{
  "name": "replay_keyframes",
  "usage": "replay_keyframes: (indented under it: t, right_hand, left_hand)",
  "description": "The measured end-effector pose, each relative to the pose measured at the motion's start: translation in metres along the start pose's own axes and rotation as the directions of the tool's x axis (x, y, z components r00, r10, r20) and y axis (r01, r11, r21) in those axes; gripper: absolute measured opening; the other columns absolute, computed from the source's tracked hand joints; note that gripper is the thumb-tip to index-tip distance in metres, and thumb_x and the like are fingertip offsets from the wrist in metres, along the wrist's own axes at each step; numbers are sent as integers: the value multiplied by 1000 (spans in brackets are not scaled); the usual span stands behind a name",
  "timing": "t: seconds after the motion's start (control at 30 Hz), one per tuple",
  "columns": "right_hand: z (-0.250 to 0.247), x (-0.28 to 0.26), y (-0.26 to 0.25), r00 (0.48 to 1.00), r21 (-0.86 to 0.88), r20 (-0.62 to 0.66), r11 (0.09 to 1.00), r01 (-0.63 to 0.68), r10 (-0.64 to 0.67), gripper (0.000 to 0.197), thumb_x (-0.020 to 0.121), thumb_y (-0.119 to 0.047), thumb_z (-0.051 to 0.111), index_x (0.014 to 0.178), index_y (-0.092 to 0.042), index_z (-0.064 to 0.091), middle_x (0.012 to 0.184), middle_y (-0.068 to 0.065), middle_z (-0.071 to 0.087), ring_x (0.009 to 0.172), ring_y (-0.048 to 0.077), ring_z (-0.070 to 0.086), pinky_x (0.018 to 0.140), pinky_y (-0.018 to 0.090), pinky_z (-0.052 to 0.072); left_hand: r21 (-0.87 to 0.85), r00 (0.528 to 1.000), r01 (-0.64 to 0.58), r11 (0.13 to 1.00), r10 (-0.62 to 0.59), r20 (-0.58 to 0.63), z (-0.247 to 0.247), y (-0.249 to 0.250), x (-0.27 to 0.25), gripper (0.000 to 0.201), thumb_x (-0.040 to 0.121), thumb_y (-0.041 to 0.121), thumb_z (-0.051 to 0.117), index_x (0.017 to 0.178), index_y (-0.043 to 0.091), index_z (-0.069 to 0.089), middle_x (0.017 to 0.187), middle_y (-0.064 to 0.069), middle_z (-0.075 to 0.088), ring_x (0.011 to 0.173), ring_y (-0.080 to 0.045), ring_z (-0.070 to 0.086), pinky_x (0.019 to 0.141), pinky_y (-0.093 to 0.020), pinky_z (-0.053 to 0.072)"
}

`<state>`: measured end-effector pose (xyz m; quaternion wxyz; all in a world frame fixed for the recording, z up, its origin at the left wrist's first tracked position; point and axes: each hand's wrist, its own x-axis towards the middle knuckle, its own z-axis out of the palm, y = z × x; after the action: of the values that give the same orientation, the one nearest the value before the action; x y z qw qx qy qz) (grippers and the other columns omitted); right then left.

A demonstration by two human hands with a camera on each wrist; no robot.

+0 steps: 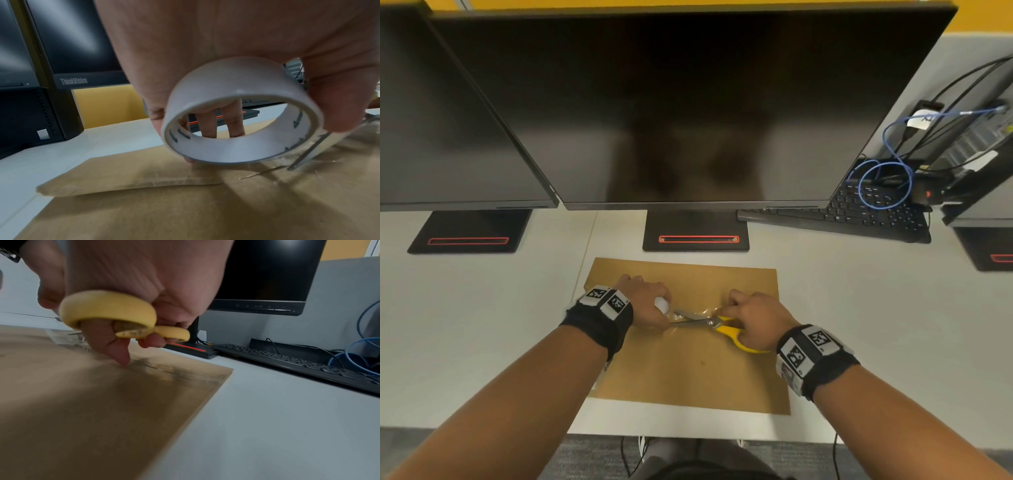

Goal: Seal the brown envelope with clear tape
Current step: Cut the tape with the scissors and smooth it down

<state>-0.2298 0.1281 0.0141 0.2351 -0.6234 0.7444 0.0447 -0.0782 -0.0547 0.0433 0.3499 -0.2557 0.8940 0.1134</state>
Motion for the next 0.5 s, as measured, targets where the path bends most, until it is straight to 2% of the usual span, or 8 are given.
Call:
replay_keyframes:
  t: [0.07,0.2,0.5]
  right_hand:
    - [-2,2,-5,1000,-20,-6,1000,11,-12,43,88,-38,48,131,-32,49,115,2,49,89,32,54,68,32,39]
    - [-7,5,-11,1000,-66,-8,998,9,-9,42,91,-34,46,133,-31,48,116,3,50,91,31,57,64,29,27]
    - [-7,8,-10,999,-33,32,999,4,-3,37,93,-28,43,128,-23,55,119,5,55,98,32,58,64,30,31]
  left_hand:
    - [24,1000,-1,1000,2,-14,-2,1,1,53,78,58,57,126,40,46,123,-1,55,113,-23,46,102,-38,33]
    - [22,1000,-7,1000,7,4,-5,3,0,52,77,57,56,125,40,47,119,1,57,111,-21,48,101,-38,32]
    - [18,1000,6,1000,-5,-27,-10,8,-6,49,83,50,57,128,34,47,123,-4,53,116,-26,44,97,-36,33]
